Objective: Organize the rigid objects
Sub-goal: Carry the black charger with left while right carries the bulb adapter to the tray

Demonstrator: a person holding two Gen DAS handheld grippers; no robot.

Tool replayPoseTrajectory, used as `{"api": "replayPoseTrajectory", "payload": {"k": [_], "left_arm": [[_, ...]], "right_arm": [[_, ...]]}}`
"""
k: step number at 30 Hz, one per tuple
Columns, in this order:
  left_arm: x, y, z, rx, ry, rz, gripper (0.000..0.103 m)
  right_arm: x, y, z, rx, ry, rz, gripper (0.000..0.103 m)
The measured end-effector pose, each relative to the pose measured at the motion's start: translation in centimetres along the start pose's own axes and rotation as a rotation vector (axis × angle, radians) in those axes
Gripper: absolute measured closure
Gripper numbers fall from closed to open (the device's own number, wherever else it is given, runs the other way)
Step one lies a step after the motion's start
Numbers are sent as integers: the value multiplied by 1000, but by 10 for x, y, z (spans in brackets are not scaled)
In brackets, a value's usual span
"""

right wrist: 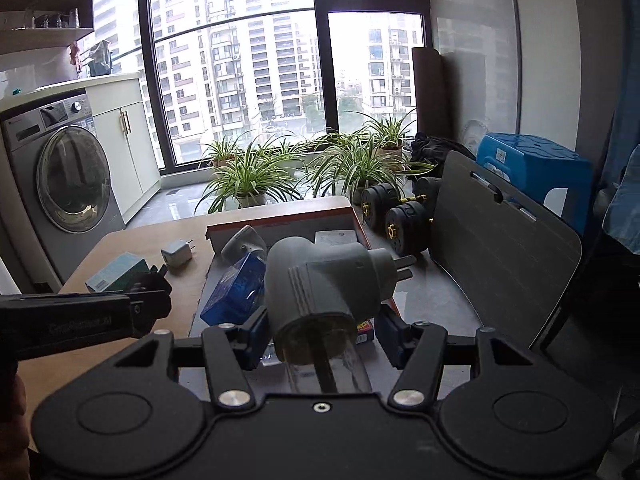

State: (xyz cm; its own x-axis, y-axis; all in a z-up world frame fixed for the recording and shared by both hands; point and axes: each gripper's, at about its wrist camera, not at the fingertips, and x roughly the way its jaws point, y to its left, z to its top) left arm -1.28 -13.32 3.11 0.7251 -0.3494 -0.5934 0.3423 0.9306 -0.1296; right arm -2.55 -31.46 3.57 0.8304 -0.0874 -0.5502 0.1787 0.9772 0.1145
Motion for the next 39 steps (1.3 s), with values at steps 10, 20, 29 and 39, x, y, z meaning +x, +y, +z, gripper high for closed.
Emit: {"api": "replayPoseTrajectory", "payload": {"k": [10,20,29,39], "left_arm": [[2,-6,-2,-14,27,42,67],[4,-11,-6,-21,48,52,67],[6,-14,-10,-20,65,52,67],[16,-20,-13,-12,91,49,67]], "right_arm": [[3,-7,-2,-3,4,5,35],[5,-9,-2,-4,12,11,35],[12,-9,-10,-3,28,8,35],[18,-14,-14,3,45,4,35]]}}
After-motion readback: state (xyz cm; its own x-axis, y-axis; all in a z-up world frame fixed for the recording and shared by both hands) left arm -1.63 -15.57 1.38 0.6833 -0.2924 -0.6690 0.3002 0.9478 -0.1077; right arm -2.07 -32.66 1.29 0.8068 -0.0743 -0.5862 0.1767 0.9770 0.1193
